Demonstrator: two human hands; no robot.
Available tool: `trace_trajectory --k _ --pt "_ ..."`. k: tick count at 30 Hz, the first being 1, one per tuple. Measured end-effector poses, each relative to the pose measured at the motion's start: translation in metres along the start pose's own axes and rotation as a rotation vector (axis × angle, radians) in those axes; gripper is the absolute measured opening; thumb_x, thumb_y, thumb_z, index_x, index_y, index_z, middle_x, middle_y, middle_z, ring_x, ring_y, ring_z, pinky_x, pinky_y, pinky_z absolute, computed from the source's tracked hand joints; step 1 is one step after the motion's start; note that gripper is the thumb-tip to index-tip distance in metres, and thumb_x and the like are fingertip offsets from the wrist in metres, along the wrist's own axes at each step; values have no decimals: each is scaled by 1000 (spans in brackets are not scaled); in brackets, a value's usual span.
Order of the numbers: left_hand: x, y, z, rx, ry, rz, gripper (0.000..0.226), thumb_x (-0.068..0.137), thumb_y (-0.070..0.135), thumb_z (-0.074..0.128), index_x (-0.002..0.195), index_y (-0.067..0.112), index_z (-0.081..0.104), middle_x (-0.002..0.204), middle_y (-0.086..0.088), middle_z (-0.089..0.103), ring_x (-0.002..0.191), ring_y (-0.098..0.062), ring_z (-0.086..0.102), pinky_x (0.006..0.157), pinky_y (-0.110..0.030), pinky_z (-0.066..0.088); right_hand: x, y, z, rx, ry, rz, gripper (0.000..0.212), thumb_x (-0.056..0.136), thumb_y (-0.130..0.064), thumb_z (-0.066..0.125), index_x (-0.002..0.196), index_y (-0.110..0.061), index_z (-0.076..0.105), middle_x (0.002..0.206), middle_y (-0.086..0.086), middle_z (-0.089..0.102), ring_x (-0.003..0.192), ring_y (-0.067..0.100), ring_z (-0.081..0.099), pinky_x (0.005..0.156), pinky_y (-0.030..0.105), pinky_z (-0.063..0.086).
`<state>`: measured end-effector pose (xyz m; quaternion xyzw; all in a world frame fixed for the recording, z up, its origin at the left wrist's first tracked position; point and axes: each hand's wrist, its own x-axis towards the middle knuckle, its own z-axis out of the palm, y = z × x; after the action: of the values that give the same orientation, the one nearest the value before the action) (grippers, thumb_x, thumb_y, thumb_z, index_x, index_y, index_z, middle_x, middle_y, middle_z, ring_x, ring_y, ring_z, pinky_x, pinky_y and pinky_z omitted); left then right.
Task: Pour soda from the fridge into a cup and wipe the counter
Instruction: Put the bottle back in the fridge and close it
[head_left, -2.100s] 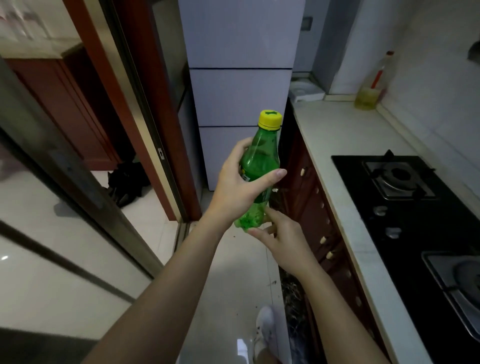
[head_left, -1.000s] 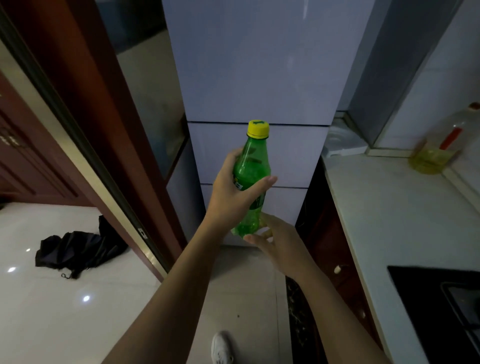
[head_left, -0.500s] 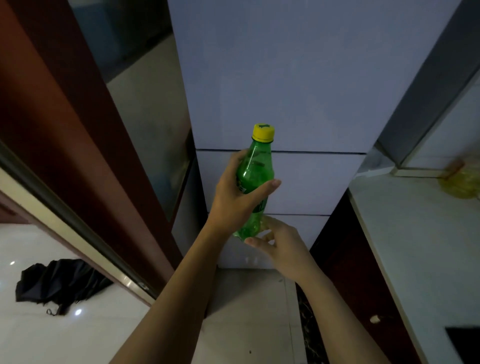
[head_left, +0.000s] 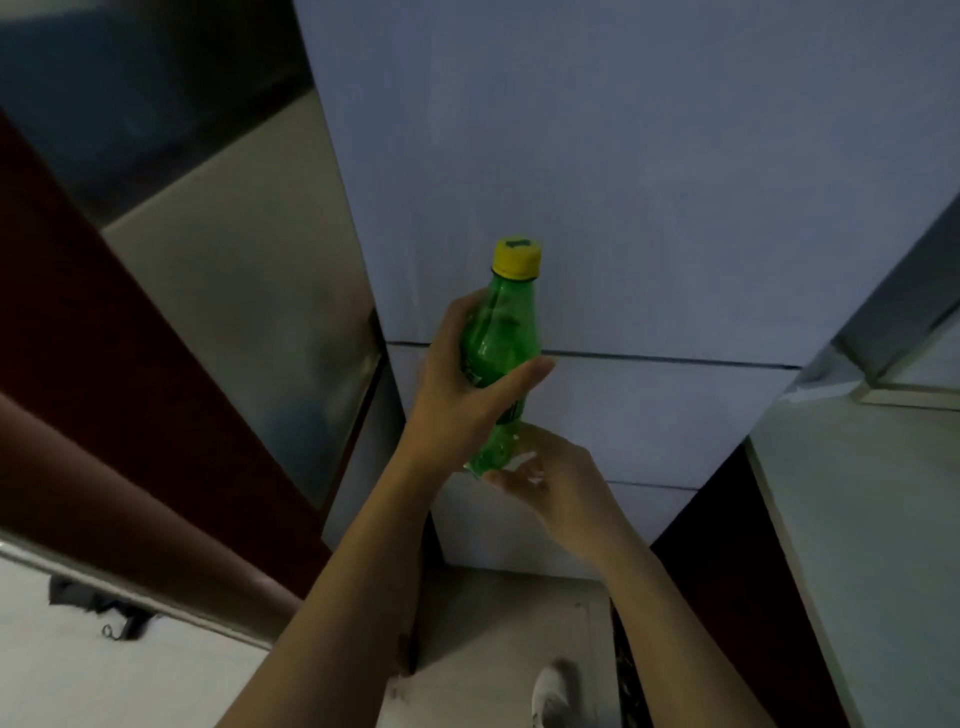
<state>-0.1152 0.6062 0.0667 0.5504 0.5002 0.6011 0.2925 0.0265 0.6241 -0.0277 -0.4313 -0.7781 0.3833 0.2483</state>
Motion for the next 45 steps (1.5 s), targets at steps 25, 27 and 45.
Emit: trace_trajectory --k 25,27,45 --pt "126 77 -73 37 368 180 47 79 18 81 120 25 58 106 4 69 96 -11 68 74 -24 56 186 -104 -48 47 -107 -442 40 78 -53 76 112 -49 57 102 -23 61 90 -1 60 78 25 54" --pt "132 92 -80 7 377 203 49 77 21 78 122 20 58 103 6 70 95 -12 69 73 -25 56 195 -120 -56 -83 -77 -536 43 80 -55 73 118 -46 56 99 -30 55 91 -6 55 76 11 44" --pt "122 116 -127 44 547 245 42 69 33 80 106 28 60 92 10 70 83 -5 68 66 -15 52 264 -265 -97 -1226 289 -1309 23 86 -13 47 89 -12 70 95 10 63 102 32 56 117 52 22"
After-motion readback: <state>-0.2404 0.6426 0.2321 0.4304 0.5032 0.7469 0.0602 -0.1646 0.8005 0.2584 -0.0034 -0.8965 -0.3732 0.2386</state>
